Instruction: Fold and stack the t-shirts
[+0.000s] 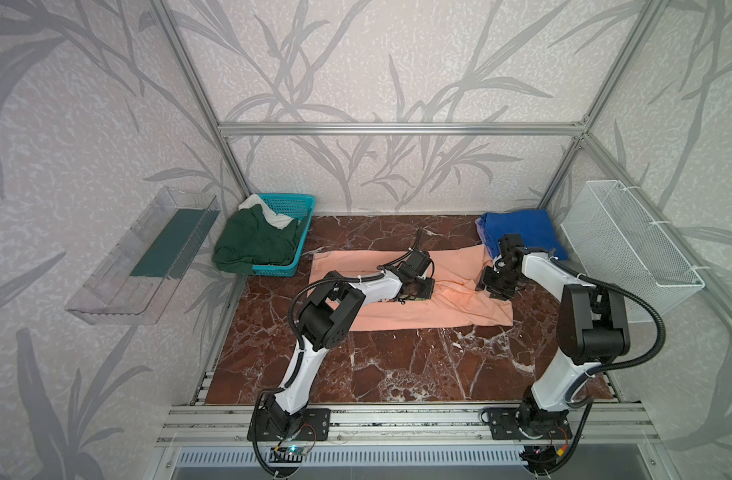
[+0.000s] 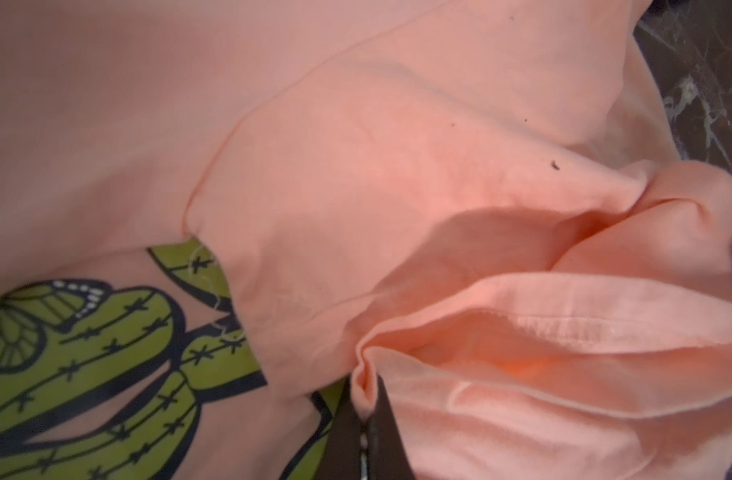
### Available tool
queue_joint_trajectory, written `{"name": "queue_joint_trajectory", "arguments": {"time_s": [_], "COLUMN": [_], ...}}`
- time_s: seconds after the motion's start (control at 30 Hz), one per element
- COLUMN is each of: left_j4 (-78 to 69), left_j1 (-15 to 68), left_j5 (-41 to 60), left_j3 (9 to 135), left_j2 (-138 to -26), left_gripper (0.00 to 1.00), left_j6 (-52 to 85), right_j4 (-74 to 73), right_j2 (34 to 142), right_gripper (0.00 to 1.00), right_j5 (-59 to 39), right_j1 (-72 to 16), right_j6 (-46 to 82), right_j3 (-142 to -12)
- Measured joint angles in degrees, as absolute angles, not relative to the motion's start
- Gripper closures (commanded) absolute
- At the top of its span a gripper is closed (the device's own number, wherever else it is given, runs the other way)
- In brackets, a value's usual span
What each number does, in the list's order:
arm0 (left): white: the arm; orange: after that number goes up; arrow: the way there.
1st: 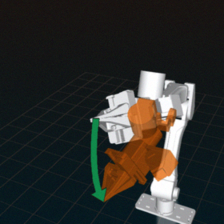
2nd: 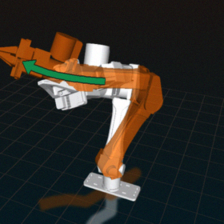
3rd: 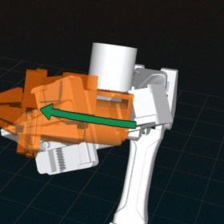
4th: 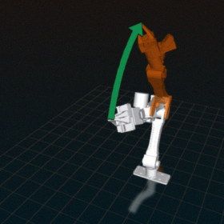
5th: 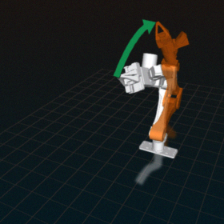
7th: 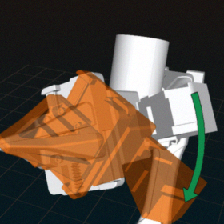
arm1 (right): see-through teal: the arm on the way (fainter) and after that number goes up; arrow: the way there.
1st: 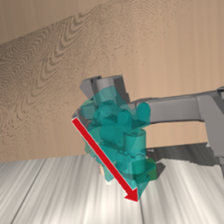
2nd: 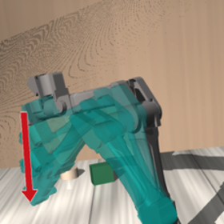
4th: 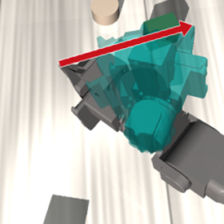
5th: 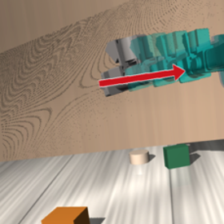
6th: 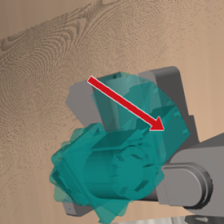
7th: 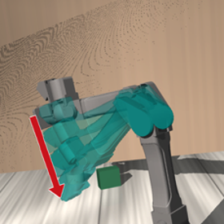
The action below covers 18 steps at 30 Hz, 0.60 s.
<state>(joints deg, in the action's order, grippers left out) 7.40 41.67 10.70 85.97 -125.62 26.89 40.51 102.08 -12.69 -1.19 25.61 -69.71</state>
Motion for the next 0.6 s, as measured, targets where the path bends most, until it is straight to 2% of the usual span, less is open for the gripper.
{"name": "queue_joint_trajectory", "arguments": {"time_s": [0.4, 0.53, 0.6], "left_j4": [5.5, 4.7, 4.1], "left_j1": [40.8, 40.8, 40.8], "left_j5": [11.2, 11.2, 11.2], "left_j3": [84.4, 83.8, 83.2], "left_j2": [-125.1, -124.9, -124.6], "left_gripper": [1.00, 1.00, 1.00], "left_j6": [33.1, 34.6, 35.3], "right_j4": [43.3, 43.5, 43.0], "right_j2": [100.6, 96.6, 94.3], "right_gripper": [0.46, 0.52, 0.62], "right_j5": [-9.7, -9.3, -9.2], "right_j1": [-1.9, -1.9, -1.9], "right_j6": [25.4, 25.5, 25.5], "right_j3": [-71.7, -71.4, -70.5]}}
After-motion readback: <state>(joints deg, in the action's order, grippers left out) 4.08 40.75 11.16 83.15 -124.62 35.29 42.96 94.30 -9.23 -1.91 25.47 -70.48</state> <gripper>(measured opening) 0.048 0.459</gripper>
